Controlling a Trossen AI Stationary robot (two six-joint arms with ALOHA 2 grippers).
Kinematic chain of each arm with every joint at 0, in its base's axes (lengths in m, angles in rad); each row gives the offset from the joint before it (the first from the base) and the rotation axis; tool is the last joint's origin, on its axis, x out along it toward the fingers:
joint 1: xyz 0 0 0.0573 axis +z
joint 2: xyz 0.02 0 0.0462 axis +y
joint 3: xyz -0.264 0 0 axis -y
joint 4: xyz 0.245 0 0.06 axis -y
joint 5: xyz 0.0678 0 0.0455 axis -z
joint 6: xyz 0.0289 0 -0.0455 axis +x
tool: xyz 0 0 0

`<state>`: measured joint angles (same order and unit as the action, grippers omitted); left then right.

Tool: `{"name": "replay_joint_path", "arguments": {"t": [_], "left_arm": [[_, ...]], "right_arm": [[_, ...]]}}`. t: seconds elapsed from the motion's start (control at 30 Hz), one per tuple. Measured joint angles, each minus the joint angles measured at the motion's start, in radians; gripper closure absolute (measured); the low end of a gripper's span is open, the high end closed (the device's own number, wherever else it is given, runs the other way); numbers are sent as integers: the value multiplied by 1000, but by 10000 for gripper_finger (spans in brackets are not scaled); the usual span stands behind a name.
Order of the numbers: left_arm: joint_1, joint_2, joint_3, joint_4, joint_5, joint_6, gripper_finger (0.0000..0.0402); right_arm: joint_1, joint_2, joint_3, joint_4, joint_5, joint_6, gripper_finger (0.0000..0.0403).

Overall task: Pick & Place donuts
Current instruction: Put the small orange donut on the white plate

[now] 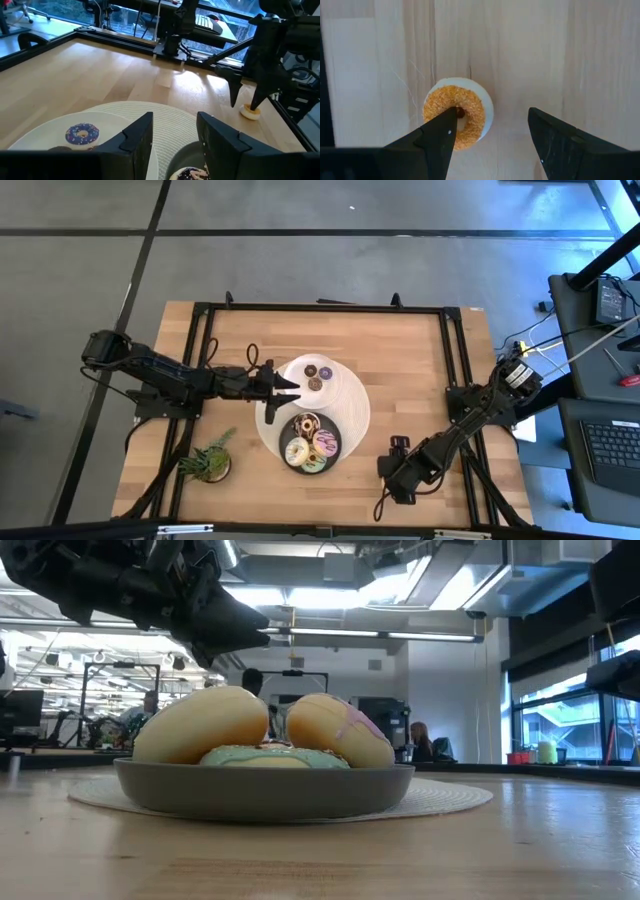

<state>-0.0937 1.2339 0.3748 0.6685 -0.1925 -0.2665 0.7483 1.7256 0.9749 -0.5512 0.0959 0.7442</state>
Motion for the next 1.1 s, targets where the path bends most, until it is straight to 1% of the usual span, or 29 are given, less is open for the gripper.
{"name": "replay_joint_path", "arguments": {"t": [0.13, 0.23, 0.63, 1.1], "left_arm": [[0, 0, 0, 0, 0, 0, 251], [0, 0, 0, -1, 0, 0, 249], [0, 0, 0, -30, 0, 0, 253], [0, 0, 0, -30, 0, 0, 250]], "right_arm": [[0, 0, 0, -4, 0, 19, 158], [0, 0, 0, -4, 0, 15, 170], [0, 0, 0, -4, -2, 10, 266], [-3, 0, 0, 1, -21, 11, 337]]}}
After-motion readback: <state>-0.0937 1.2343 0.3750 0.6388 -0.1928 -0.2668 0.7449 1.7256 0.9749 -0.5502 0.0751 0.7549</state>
